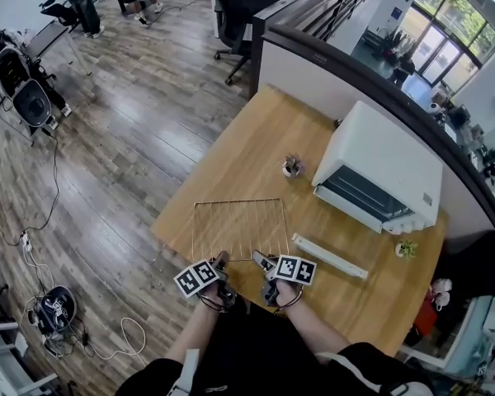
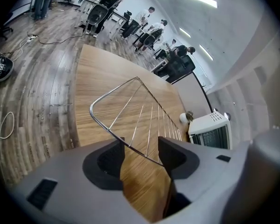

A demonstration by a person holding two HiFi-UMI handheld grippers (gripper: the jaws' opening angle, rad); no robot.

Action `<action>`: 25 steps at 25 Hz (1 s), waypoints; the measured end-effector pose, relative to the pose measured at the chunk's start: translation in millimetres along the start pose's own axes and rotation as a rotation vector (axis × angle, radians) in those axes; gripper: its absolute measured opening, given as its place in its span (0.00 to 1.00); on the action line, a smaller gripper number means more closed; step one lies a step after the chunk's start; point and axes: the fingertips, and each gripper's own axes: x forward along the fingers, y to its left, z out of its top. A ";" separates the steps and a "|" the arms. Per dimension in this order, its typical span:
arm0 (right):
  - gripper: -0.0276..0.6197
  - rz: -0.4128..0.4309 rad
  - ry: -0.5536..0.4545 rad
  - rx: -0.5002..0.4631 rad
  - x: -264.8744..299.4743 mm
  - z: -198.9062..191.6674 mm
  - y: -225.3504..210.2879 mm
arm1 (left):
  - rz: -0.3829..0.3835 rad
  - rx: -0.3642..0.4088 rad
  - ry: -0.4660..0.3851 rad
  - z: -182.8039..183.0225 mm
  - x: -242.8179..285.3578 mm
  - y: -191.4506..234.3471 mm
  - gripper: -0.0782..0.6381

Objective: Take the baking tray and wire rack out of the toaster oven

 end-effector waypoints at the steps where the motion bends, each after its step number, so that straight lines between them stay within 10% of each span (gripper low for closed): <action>1: 0.56 -0.002 0.001 0.002 -0.4 -0.8 -0.8 | 0.003 -0.002 0.005 -2.1 -0.8 1.5 0.41; 14: 0.58 -0.023 -0.005 0.000 -11.9 -11.9 -7.3 | 0.022 -0.013 0.022 -14.8 -15.8 12.8 0.41; 25: 0.58 0.014 -0.188 -0.164 -51.2 27.8 23.0 | -0.127 0.207 0.031 -12.0 -8.4 -70.9 0.41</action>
